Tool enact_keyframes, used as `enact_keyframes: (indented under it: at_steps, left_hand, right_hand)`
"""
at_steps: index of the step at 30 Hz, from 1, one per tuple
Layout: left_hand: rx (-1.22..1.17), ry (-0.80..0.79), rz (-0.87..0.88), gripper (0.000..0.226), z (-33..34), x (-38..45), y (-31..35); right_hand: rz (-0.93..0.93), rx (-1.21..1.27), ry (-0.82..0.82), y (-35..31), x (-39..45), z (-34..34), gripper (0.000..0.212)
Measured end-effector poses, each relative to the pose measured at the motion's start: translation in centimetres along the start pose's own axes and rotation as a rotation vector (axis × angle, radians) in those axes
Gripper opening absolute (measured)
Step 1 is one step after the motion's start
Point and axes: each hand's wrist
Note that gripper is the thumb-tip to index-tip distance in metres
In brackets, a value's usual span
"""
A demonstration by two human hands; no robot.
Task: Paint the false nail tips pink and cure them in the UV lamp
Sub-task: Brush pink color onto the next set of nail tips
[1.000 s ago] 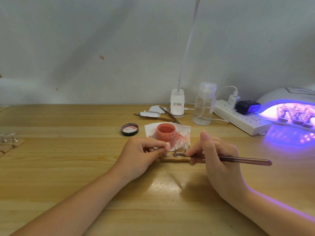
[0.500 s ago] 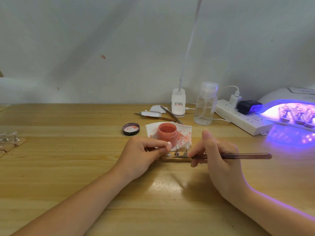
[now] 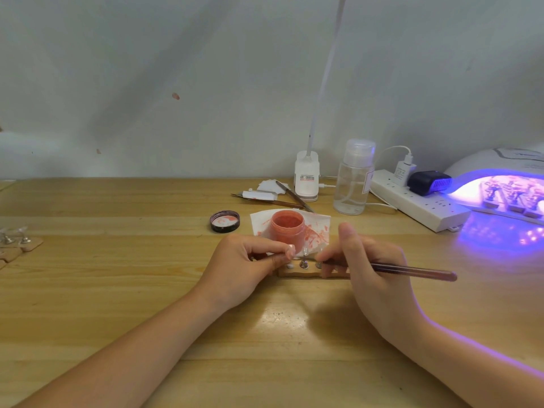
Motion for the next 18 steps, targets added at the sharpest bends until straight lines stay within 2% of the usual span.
enact_keyframes:
  at_steps: [3,7,11,15,18]
  left_hand:
    - [0.013,0.018,-0.002,0.020,-0.03,0.02,-0.05]
    - [0.071,-0.014,0.026,0.022,-0.09,0.07,0.08]
    - [0.076,-0.028,0.039,0.026,-0.20,0.08,0.14]
    - [0.112,-0.049,0.043,0.020,-0.26,0.03,0.17]
    - [0.112,-0.047,0.049,0.022,-0.25,-0.06,0.25]
  right_hand:
    - [-0.027,0.051,0.038,-0.02,-0.08,-0.05,0.043]
    - [-0.071,-0.070,-0.035,0.06,0.09,-0.06,0.040]
    - [-0.039,0.020,0.026,0.11,-0.07,-0.23,0.046]
    - [-0.087,-0.109,-0.031,0.24,0.16,-0.13,0.040]
    - [-0.016,0.007,0.018,0.27,0.08,-0.20,0.047]
Point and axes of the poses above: each hand's wrist, its own x-axis towards the middle knuckle, its own z-axis out of the palm, y = z × x, and after that the axes turned 1 degree about -x, right-handed
